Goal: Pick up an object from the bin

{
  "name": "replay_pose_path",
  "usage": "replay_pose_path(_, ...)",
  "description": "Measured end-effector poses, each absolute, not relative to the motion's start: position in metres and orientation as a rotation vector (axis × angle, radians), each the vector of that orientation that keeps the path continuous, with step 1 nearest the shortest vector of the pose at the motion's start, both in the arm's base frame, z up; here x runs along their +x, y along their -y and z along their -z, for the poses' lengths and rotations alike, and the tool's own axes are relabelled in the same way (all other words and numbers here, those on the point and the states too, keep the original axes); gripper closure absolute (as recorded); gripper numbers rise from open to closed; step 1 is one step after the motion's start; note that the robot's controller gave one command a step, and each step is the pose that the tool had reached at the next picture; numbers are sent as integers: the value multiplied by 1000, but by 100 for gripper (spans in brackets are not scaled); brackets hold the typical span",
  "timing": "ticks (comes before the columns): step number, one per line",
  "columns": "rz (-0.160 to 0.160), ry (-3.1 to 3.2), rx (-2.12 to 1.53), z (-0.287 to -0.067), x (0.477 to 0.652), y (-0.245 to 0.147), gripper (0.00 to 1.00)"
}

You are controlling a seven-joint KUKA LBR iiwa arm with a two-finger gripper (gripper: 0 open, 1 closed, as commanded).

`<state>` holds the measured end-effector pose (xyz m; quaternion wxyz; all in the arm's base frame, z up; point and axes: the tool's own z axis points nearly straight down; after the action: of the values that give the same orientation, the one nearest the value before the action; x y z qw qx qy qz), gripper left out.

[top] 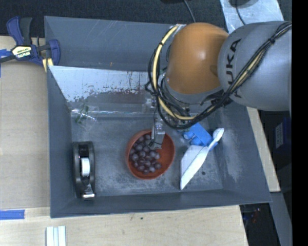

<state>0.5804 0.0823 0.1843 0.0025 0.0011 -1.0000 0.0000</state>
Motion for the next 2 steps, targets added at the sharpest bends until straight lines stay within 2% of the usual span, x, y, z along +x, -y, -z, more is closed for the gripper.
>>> replay_pose_path(1,1,3145,-1,-189,582,-82,0)
replay_pose_path(2,-1,3072,711,-118,604,-79,0)
